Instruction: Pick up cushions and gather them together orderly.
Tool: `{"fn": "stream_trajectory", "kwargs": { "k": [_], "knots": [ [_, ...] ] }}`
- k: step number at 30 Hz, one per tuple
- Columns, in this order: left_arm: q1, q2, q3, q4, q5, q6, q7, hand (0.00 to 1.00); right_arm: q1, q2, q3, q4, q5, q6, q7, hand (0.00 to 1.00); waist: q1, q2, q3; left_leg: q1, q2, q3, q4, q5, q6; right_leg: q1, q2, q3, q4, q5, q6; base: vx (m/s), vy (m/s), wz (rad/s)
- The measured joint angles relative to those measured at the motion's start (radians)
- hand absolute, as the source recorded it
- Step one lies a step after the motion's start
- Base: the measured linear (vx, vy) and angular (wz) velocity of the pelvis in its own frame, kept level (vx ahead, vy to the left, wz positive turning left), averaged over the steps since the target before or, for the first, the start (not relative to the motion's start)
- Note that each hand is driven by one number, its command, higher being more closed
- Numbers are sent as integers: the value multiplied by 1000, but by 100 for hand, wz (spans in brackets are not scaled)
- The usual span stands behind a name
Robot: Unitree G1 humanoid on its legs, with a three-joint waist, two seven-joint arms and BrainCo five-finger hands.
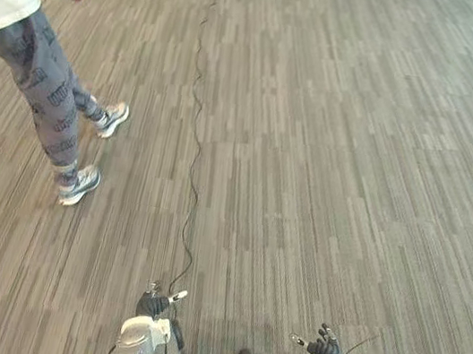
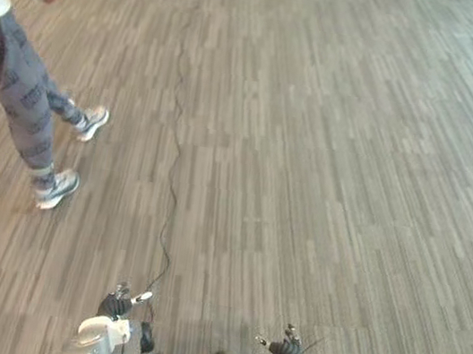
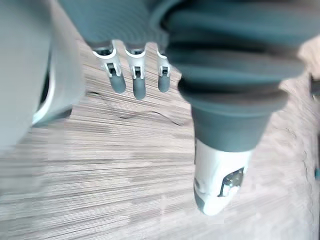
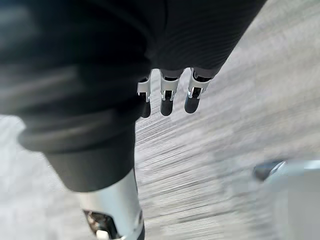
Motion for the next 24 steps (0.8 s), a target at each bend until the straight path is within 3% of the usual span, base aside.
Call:
{"fn": "stream_trajectory", "kwargs": {
  "k": [1,2,3,4,5,7,8,9,10,12,13,14,15,16,18,19,20,22,23,24],
  "knots": [
    [-1,0,-9,11,-3,0,-1,0,-2,-16,0,22,0,0,-2,0,-1,18,-13,-28,5,-43,-93,25,-25,27,-3,27,-37,-16,12,604,439,-95],
    [0,5,-15,18,-2,0,-2,0,5,-22,1,49,0,1,-2,0,2,23,-18,-62,8,-69,-69,79,-19,64,-17,57,-60,-43,21,650,498,-96],
    [1,14,-20,24,-2,-1,-3,0,18,-24,-8,74,0,5,-4,0,3,13,-33,-58,-16,-85,-17,125,-14,85,-41,96,-45,-47,25,671,492,-83],
    [2,37,-22,34,-2,2,-4,0,27,-10,-9,88,0,4,-1,0,-3,-22,-54,-59,-53,-87,14,97,13,64,-74,125,7,-36,19,855,546,-57],
    [3,54,-23,49,0,4,-5,0,49,3,-10,89,-1,2,3,0,-13,-55,-75,-50,-95,-79,40,59,57,9,-101,141,118,-10,61,723,419,-25],
    [1,74,-27,58,6,4,-6,0,72,15,-9,98,-15,5,8,0,-18,-103,-85,24,-143,-34,45,-6,86,-83,-125,181,400,103,223,728,340,-17],
    [2,81,-32,74,6,9,-6,0,69,19,-4,100,-32,4,10,0,-26,-109,-85,90,-157,-15,21,-36,98,-151,-114,194,567,248,325,717,256,-41],
    [-1,85,-47,88,6,15,-5,0,63,7,2,99,-39,3,16,0,-31,-93,-75,174,-160,1,-23,-57,108,-218,-108,170,715,261,334,800,281,-62],
    [1,81,-67,96,7,24,-5,0,50,-13,16,88,-39,2,20,0,-32,-80,-68,261,-160,12,-75,-68,114,-280,-107,107,818,213,273,474,156,-81],
    [-7,73,-119,98,6,24,-5,0,17,-59,41,76,-38,-19,22,0,-46,-13,-51,423,-125,60,-179,-73,122,-434,-95,-102,868,107,147,585,189,-77],
    [-18,76,-129,98,5,24,-6,0,10,-64,43,57,-38,-24,22,0,-54,13,-36,463,-113,77,-196,-73,122,-477,-83,-165,842,77,121,598,154,-51],
    [-30,84,-138,100,5,23,-5,0,0,-64,43,45,-38,-31,22,0,-66,16,-30,498,-103,97,-196,-73,122,-534,-68,-226,777,51,91,910,33,-40],
    [-54,92,-147,103,5,23,-6,0,-9,-64,45,26,-38,-36,22,0,-83,21,-25,548,-88,118,-193,-73,122,-611,-36,-317,543,71,62,665,-24,-29],
    [-58,93,-147,104,5,23,-6,0,-9,-65,47,22,-38,-35,22,0,-86,21,-24,556,-87,117,-193,-73,121,-619,-29,-329,494,84,57,841,-94,-10],
    [-70,101,-148,107,5,23,-6,0,-3,-62,54,17,-38,-32,22,0,-106,1,-20,606,-100,115,-194,-79,101,-618,-13,-365,177,233,43,669,-93,3],
    [-92,82,-152,122,6,23,-6,0,-31,-80,57,56,-39,-21,21,0,-113,52,1,650,-66,107,-192,-90,50,-591,27,-398,133,405,-78,698,-73,-17],
    [-106,85,-163,125,9,18,-11,0,-57,-77,46,65,-39,-13,17,0,-115,56,5,649,-82,86,-212,-41,57,-622,19,-377,204,343,-84,775,-106,-17],
    [-115,65,-166,131,25,22,-14,0,-49,-83,13,71,-38,-3,16,0,-137,46,12,693,-118,55,-173,165,-27,-620,-29,-362,387,187,-76,578,-188,1],
    [-105,63,-166,130,34,22,-13,0,-43,-84,14,65,-39,2,14,0,-142,48,11,641,-94,51,-8,238,-38,-565,-38,-350,371,136,-61,524,-194,-4],
    [-98,59,-161,131,37,22,-14,0,-39,-85,23,55,-38,4,17,0,-145,57,17,541,-37,33,234,236,-72,-507,-18,-348,327,123,-49,488,-133,-23]
  ]
}}
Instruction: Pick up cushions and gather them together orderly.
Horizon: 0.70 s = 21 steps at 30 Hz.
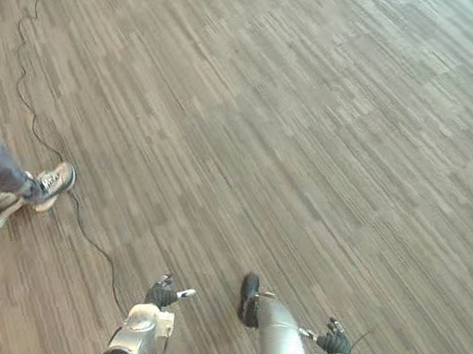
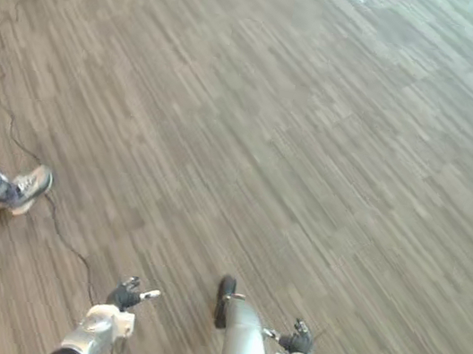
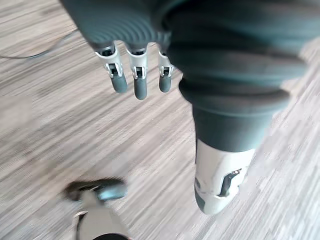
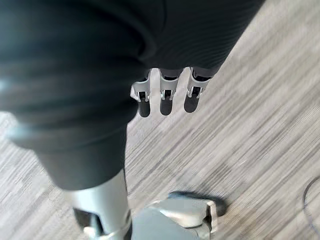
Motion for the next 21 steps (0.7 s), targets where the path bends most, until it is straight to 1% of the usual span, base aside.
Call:
{"fn": "stream_trajectory", "kwargs": {
  "k": [1,2,3,4,5,6,7,8,9,10,11,12,13,14,15,16,17,18,19,20,21],
  "knots": [
    [8,-6,25,-4,2,1,-2,0,1,4,7,-6,1,1,1,0,5,14,-2,-121,64,6,282,-56,-4,80,37,6,-68,-3,-3,572,-127,-45],
    [24,-13,58,-20,4,1,-2,0,1,14,7,-13,1,1,0,0,15,-2,5,-209,100,9,443,-115,-7,158,61,22,-124,-7,-12,473,-80,-70],
    [35,-13,72,-38,8,1,-1,0,2,29,8,-22,2,1,0,0,30,-11,7,-267,112,20,503,-158,3,218,68,39,-159,-13,-22,448,-50,-81],
    [50,-12,80,-60,8,0,0,0,10,36,10,-45,3,1,-1,0,41,-37,9,-344,124,54,508,-203,38,275,73,68,-198,-23,-27,360,-10,-80],
    [60,-13,84,-71,5,0,-1,0,10,40,18,-49,3,-1,-1,0,53,-51,11,-407,132,86,460,-240,70,321,74,97,-232,-26,-25,544,30,-105],
    [66,-16,85,-78,-2,0,0,0,10,42,22,-47,2,-1,0,0,75,-60,10,-473,125,117,318,-277,96,377,75,155,-272,-27,-9,473,57,-101],
    [69,-16,89,-91,-2,-6,0,0,10,41,14,-45,2,-1,-1,0,83,-61,11,-490,111,119,226,-285,104,400,72,182,-284,-30,-2,592,116,-123],
    [70,-16,95,-88,-3,-11,1,0,7,41,5,-38,2,0,-1,0,94,-62,12,-504,81,98,50,-284,102,439,63,230,-303,-41,17,552,163,-112],
    [73,-15,95,-80,-4,-15,3,0,6,40,-1,-34,2,-1,-1,0,94,-61,12,-505,57,66,-125,-261,76,474,55,263,-326,-52,36,569,198,-128],
    [79,-19,92,-69,-4,-17,4,0,12,30,-2,-29,1,-1,-1,0,92,-42,2,-509,45,17,-293,-218,43,512,51,302,-355,-65,57,595,285,-104],
    [80,-23,91,-63,-4,-18,5,0,19,21,-2,-27,0,-1,-2,0,91,-28,-5,-528,46,-11,-335,-207,37,533,51,319,-374,-75,70,596,379,-107],
    [80,-27,91,-56,-5,-19,8,0,28,8,-2,-23,0,0,-4,0,90,-10,-15,-562,61,-41,-351,-206,41,576,46,357,-395,-110,90,728,522,-100],
    [81,-21,90,-54,-5,-20,8,0,47,10,-2,-17,0,-1,-4,0,94,-19,-22,-567,53,-55,-296,-136,52,610,23,396,-393,-144,108,610,473,-104],
    [88,-12,90,-54,-4,-20,7,0,61,13,-2,0,0,0,-3,0,96,-32,-43,-569,33,-58,-258,-112,59,614,-3,424,-372,-160,124,659,455,-82],
    [89,0,84,-48,-3,-19,7,0,71,33,-3,4,0,-2,-1,0,86,-63,-66,-573,-16,-56,-219,-144,99,564,-42,438,-262,-158,139,662,420,-54],
    [88,7,83,-36,-3,-20,6,0,83,49,-2,5,-1,-2,1,0,82,-89,-72,-560,-53,-46,-209,-180,139,492,-66,449,-104,-143,169,669,401,-27],
    [84,16,82,-37,-2,-20,6,0,93,64,-3,10,-1,0,1,0,82,-112,-67,-530,-79,-28,-211,-205,148,432,-84,460,55,-105,231,633,358,-4],
    [79,25,68,-31,-2,-16,6,0,106,82,-1,22,1,2,2,0,78,-134,-65,-474,-110,0,-225,-237,152,342,-102,468,268,25,314,632,279,-11],
    [78,27,56,-20,-2,-11,8,0,99,79,-1,22,0,-1,3,0,75,-132,-62,-411,-122,16,-247,-265,158,278,-118,447,400,65,317,745,304,-39],
    [83,24,50,-14,-2,-6,8,0,87,55,8,26,0,-1,10,0,75,-113,-53,-327,-120,30,-284,-290,155,231,-124,385,471,25,261,611,234,-64],
    [87,20,43,-13,-2,-2,9,0,74,35,19,28,-1,-3,13,0,74,-89,-49,-262,-111,34,-326,-296,155,197,-115,320,482,-13,220,592,238,-78]
  ]
}}
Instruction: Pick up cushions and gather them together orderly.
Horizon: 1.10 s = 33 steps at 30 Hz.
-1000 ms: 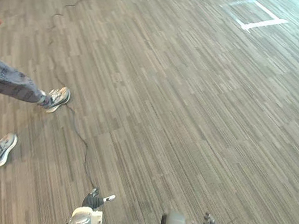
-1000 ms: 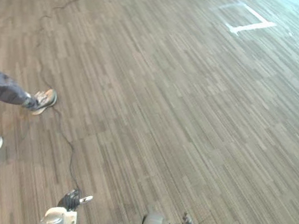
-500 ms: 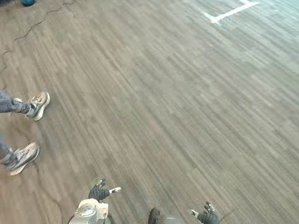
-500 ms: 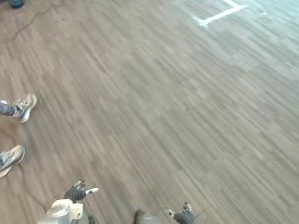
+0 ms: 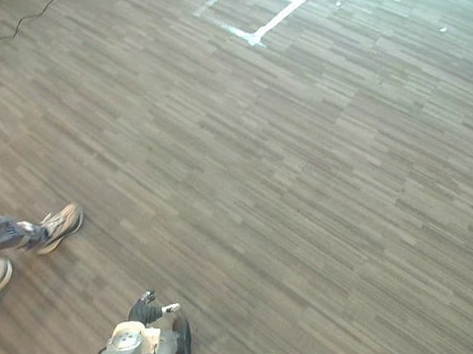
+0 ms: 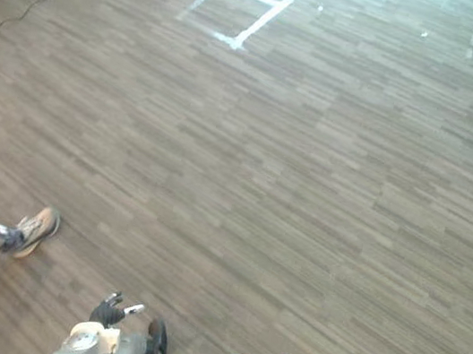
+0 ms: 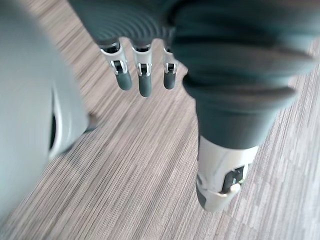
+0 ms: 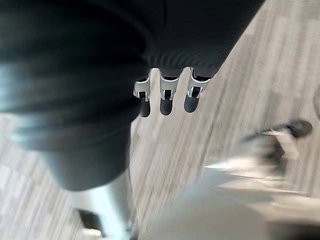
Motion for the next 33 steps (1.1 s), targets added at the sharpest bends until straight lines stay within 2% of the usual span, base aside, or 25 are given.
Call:
{"fn": "stream_trajectory", "kwargs": {
  "k": [1,2,4,6,7,8,10,11,12,14,16,17,18,19,20,21,23,25,26,27,28,29,31,32,33],
  "knots": [
    [-3,-5,-11,7,-1,1,0,0,-13,-31,19,0,0,-10,4,0,-2,50,2,89,27,21,-64,0,0,-59,26,-115,-34,-61,-66,463,176,-62],
    [-13,-5,-20,10,-2,1,1,0,-19,-46,26,-7,0,-19,5,0,-8,74,1,131,49,33,-89,0,0,-107,54,-195,-79,-92,-95,594,185,-48],
    [-43,4,-33,10,-2,1,0,0,-24,-50,28,-32,1,-28,6,0,-21,95,8,172,73,62,-84,1,1,-205,93,-307,-235,-104,-111,684,73,-18],
    [-77,14,-49,17,0,1,-1,0,-37,-47,30,-37,0,-23,7,0,-56,72,7,241,64,64,-111,-1,-2,-285,109,-370,-605,55,-117,683,-41,24],
    [-83,16,-57,18,1,1,-1,0,-28,-48,30,-32,-1,-16,7,0,-75,67,4,281,50,53,-129,-6,-13,-276,110,-373,-715,246,-141,724,-44,13],
    [-96,-10,-72,29,2,0,-3,0,-38,-56,24,-11,-2,-10,6,0,-73,127,5,307,89,56,-145,12,-49,-269,148,-384,-680,267,-219,848,-54,-8],
    [-112,-24,-80,36,10,-1,-10,0,-53,-46,-25,5,-1,-9,2,0,-67,113,14,354,43,23,-157,170,-121,-301,106,-344,-489,126,-245,685,-103,-23],
    [-102,-37,-86,35,19,1,-9,0,-41,-48,-30,5,-1,2,3,0,-79,92,27,362,35,3,-36,271,-137,-284,61,-342,-360,63,-273,732,-252,3],
    [-75,-42,-86,25,23,0,-10,0,-18,-42,-11,2,-2,6,4,0,-91,82,26,267,89,-39,288,320,-188,-138,62,-317,-449,-38,-197,716,-261,-1],
    [-44,-62,-37,-6,35,1,-10,0,-18,-43,-9,-7,-1,11,4,0,-84,101,29,89,195,-31,716,251,-202,-13,127,-303,-533,-42,-189,552,-144,-42],
    [-23,-63,-3,-36,38,2,-9,0,-9,-18,5,-54,1,12,4,0,-49,69,29,-52,235,21,843,160,-177,98,156,-254,-624,-44,-194,455,-47,-84],
    [-18,-62,-2,-44,37,1,-9,0,-8,-10,11,-67,1,11,4,0,-42,57,26,-102,236,38,827,132,-152,136,160,-236,-669,-45,-199,474,8,-88],
    [-15,-61,-3,-47,35,1,-9,0,-14,-3,23,-75,1,9,4,0,-32,40,29,-175,238,74,749,86,-103,196,164,-203,-727,-44,-201,457,54,-88],
    [-7,-61,-6,-49,32,1,-10,0,-17,-4,30,-73,1,9,6,0,-19,33,30,-214,233,101,626,54,-77,251,164,-169,-771,-43,-198,461,81,-92],
    [-7,-59,-6,-63,29,-8,-9,0,-18,-3,28,-70,1,8,6,0,-12,32,32,-231,221,113,512,48,-71,287,161,-144,-795,-43,-193,499,118,-105],
    [-6,-59,-5,-60,19,-15,-9,0,-22,-3,28,-57,0,7,6,0,1,27,34,-245,195,105,296,62,-77,341,152,-102,-835,-50,-177,562,188,-101],
    [6,-62,-8,-60,13,-20,-7,0,-21,-15,29,-52,0,2,3,0,7,63,16,-296,190,27,11,117,-115,410,151,-48,-905,-69,-142,617,305,-100],
    [14,-63,-9,-61,9,-23,-3,0,0,-34,30,-32,-2,2,3,0,10,71,3,-345,193,-5,42,114,-93,491,121,-9,-945,-129,-104,593,438,-81],
    [15,-55,-8,-61,10,-26,-4,0,26,-34,29,-31,-4,3,2,0,15,51,-16,-352,156,-25,105,178,-59,509,83,9,-911,-159,-87,660,463,-59],
    [15,-55,-8,-56,9,-23,-4,0,41,-32,27,-30,-6,3,4,0,10,39,-31,-356,122,-42,128,201,-28,492,58,6,-850,-163,-74,715,426,-22],
    [9,-45,-8,-36,8,-17,-5,0,55,-14,27,-30,-8,1,4,0,2,4,-50,-348,67,-41,145,165,16,404,11,1,-658,-148,-42,731,373,8],
    [4,-28,-13,-32,6,-17,-7,0,63,6,26,-17,-9,3,4,0,0,-23,-52,-312,28,-28,134,128,30,306,-23,15,-430,-73,13,728,347,25],
    [-6,-10,-38,-16,-2,-13,-5,0,61,43,24,0,1,-1,3,0,-10,-62,-48,-224,-19,-15,93,84,44,159,-54,22,-111,98,77,774,252,22],
    [-9,-10,-40,-3,-2,-5,-4,0,48,28,32,4,0,-1,9,0,-8,-58,-42,-157,-23,-11,63,59,43,103,-56,-7,-24,54,27,826,218,-18],
    [-7,-15,-48,-3,-2,0,-2,0,35,16,34,-2,-1,-5,9,0,-7,-35,-31,-76,-13,-6,18,40,36,61,-46,-60,6,5,-14,644,174,-45]
  ]
}}
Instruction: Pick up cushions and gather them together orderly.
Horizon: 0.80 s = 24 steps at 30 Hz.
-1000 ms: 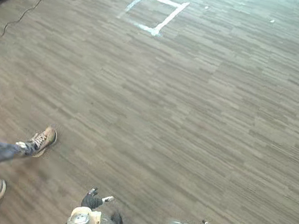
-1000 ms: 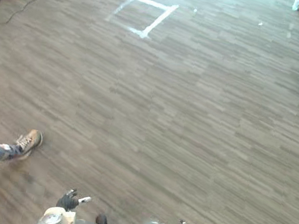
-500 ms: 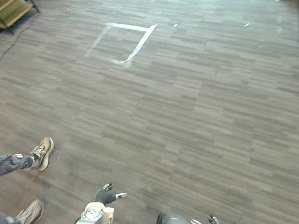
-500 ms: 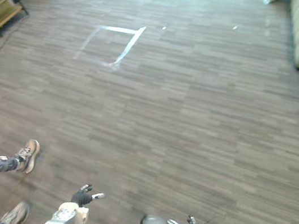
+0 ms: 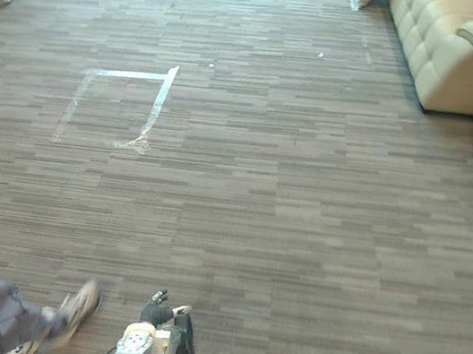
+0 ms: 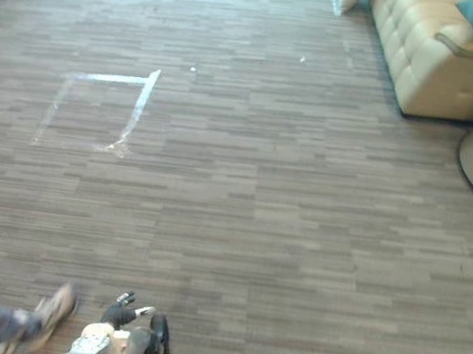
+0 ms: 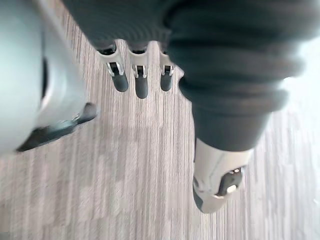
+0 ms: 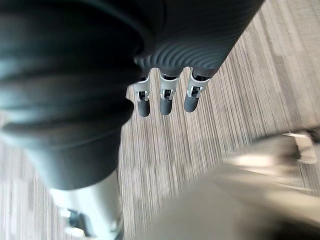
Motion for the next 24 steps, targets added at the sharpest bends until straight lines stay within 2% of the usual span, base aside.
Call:
{"fn": "stream_trajectory", "kwargs": {
  "k": [1,2,3,4,5,7,8,9,10,11,12,13,14,15,16,17,18,19,21,22,23,24],
  "knots": [
    [4,-8,-24,7,-1,1,-1,0,-1,-30,15,-19,1,-13,0,0,-4,56,13,107,31,6,-64,-11,-6,-51,39,-93,-31,-58,-48,631,173,-33],
    [-3,-9,-42,16,-1,1,-3,0,2,-48,21,-34,1,-21,1,0,-17,86,14,165,55,9,-103,-11,-7,-89,69,-166,-89,-91,-78,603,134,-13],
    [-16,-5,-54,16,-1,1,-2,0,-2,-52,23,-47,1,-31,6,0,-24,100,19,209,74,29,-118,-11,-7,-154,89,-243,-174,-110,-86,605,59,2],
    [-25,0,-61,17,-1,0,-3,0,-6,-51,22,-61,1,-33,7,0,-28,101,19,228,79,36,-122,-11,-7,-199,95,-276,-246,-108,-88,727,-7,10],
    [-42,3,-68,19,0,1,-4,0,-14,-51,28,-78,2,-35,10,0,-42,98,22,252,81,42,-128,-11,-7,-269,96,-310,-402,-63,-84,621,-69,29],
    [-54,1,-80,18,1,0,-6,0,-21,-49,32,-80,2,-33,10,0,-68,79,23,313,67,46,-165,-19,-20,-299,90,-309,-756,120,-63,616,-116,53],
    [-56,-5,-89,27,2,1,-6,0,-19,-49,31,-67,2,-31,9,0,-78,78,31,383,65,35,-188,-41,-57,-279,92,-289,-795,335,-104,870,-169,16],
    [-60,-23,-99,40,3,1,-9,0,-39,-58,22,-61,1,-27,9,0,-66,120,39,414,87,44,-193,-20,-71,-309,118,-274,-685,243,-124,870,-186,-13],
    [-57,-24,-99,41,5,2,-10,0,-42,-59,18,-65,1,-27,9,0,-64,116,36,418,80,37,-169,26,-102,-334,111,-250,-588,187,-141,686,-243,-31],
    [-49,-29,-100,46,12,3,-10,0,-35,-54,9,-74,1,-25,12,0,-70,112,40,410,91,5,-51,67,-149,-325,96,-240,-486,96,-166,654,-289,-17],
    [-39,-37,-91,46,18,2,-10,0,-29,-55,7,-75,0,-14,15,0,-71,114,45,367,132,-28,150,111,-202,-279,94,-241,-450,33,-171,639,-274,-6],
    [-32,-47,-70,43,23,3,-10,0,-21,-51,12,-75,0,-9,17,0,-69,118,52,296,177,-66,368,136,-225,-223,104,-249,-450,1,-175,595,-193,-21],
    [-14,-59,-43,21,22,2,-15,0,-15,-54,15,-76,0,0,17,0,-63,123,55,189,233,-82,675,137,-239,-140,125,-255,-469,-30,-184,548,-131,-31],
    [0,-63,-20,-4,22,3,-19,0,-8,-49,17,-97,1,6,16,0,-53,114,60,117,268,-67,846,121,-233,-67,137,-253,-498,-41,-194,521,-114,-46],
    [8,-63,-4,-27,21,2,-18,0,3,-39,18,-125,2,6,14,0,-40,100,63,70,283,-32,907,95,-223,-15,140,-246,-531,-50,-199,457,-100,-50],
    [14,-62,13,-54,19,2,-18,0,12,-25,20,-157,2,4,14,0,-30,82,63,0,294,24,904,68,-196,41,140,-234,-583,-62,-196,330,-69,-37],
    [18,-61,19,-67,15,0,-18,0,13,-19,20,-169,2,3,14,0,-26,77,64,-43,297,53,875,52,-169,77,141,-228,-614,-68,-192,427,-58,-23],
    [21,-59,20,-73,10,-2,-18,0,13,-18,31,-174,2,3,14,0,-26,75,63,-106,294,104,757,29,-132,132,143,-223,-669,-74,-181,456,-2,-16],
    [30,-58,12,-81,1,-9,-17,0,10,-26,46,-156,2,3,15,0,-22,72,61,-132,237,137,399,32,-139,191,142,-212,-730,-73,-161,552,72,-32],
    [31,-60,12,-79,-7,-21,-16,0,-8,-32,45,-119,2,-1,15,0,-10,78,61,-133,195,136,103,62,-142,231,143,-181,-759,-85,-142,508,115,-61],
    [28,-60,11,-73,-12,-21,-15,0,-18,-33,42,-100,2,-2,14,0,-4,84,63,-135,181,133,-43,103,-146,266,143,-159,-780,-94,-130,580,160,-79],
    [30,-64,10,-71,-18,-22,-9,0,-18,-42,40,-96,2,-6,13,0,-3,104,56,-165,189,94,-113,117,-169,311,158,-134,-821,-104,-111,477,164,-59]
  ]
}}
